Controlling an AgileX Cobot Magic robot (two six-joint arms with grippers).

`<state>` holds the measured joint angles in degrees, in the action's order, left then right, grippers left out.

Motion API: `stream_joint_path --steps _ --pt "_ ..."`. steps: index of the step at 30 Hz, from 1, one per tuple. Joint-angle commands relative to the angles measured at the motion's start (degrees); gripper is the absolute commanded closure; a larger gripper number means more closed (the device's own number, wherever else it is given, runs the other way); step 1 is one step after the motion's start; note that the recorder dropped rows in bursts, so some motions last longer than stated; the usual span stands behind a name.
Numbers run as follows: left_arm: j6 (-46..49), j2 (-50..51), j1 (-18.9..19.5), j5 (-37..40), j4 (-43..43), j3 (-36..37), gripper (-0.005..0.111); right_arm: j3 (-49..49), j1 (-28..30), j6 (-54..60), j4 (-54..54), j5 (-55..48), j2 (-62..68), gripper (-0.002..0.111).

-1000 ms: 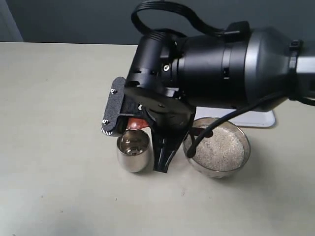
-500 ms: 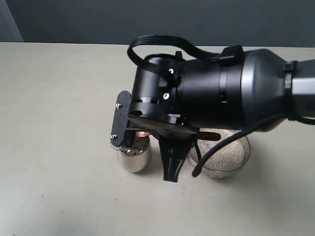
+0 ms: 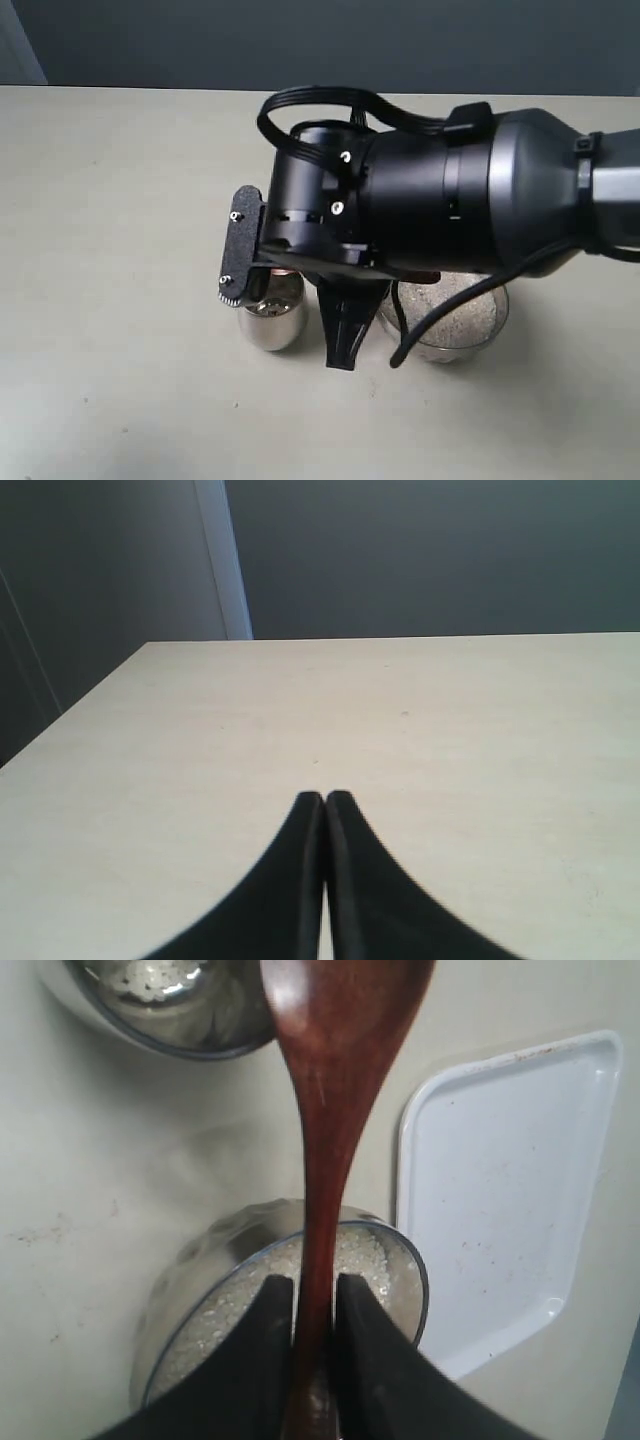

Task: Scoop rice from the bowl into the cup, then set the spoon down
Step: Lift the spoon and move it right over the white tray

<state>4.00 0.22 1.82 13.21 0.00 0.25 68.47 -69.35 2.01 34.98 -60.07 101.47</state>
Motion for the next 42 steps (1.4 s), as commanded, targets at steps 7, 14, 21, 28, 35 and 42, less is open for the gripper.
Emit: stream_joint_path --steps 7,14,21,28,35,42 --pt "-0.18 -0.22 -0.23 -0.75 -0.32 -0.25 0.106 -0.64 -1.74 -2.01 3.07 0.35 0.06 0.109" --pt "-0.18 -0.22 -0.23 -0.75 -0.32 -0.25 0.106 -0.64 -0.55 -6.80 6.09 1.98 -3.17 0.109" --pt "-0.18 -0.22 -0.23 -0.75 -0.32 -0.25 0.106 -0.64 9.63 -8.30 6.48 4.47 -6.68 0.109" --pt "-0.18 -0.22 -0.23 -0.75 -0.32 -0.25 0.106 -0.64 23.77 -7.41 4.00 11.36 -6.94 0.109" --pt "-0.18 -0.22 -0.23 -0.75 -0.32 -0.25 0.106 -0.64 40.37 -2.69 -1.26 23.91 -2.58 0.109" --pt "-0.18 -0.22 -0.23 -0.75 -0.32 -0.25 0.106 -0.64 43.04 -2.01 -5.60 29.63 6.34 0.109"
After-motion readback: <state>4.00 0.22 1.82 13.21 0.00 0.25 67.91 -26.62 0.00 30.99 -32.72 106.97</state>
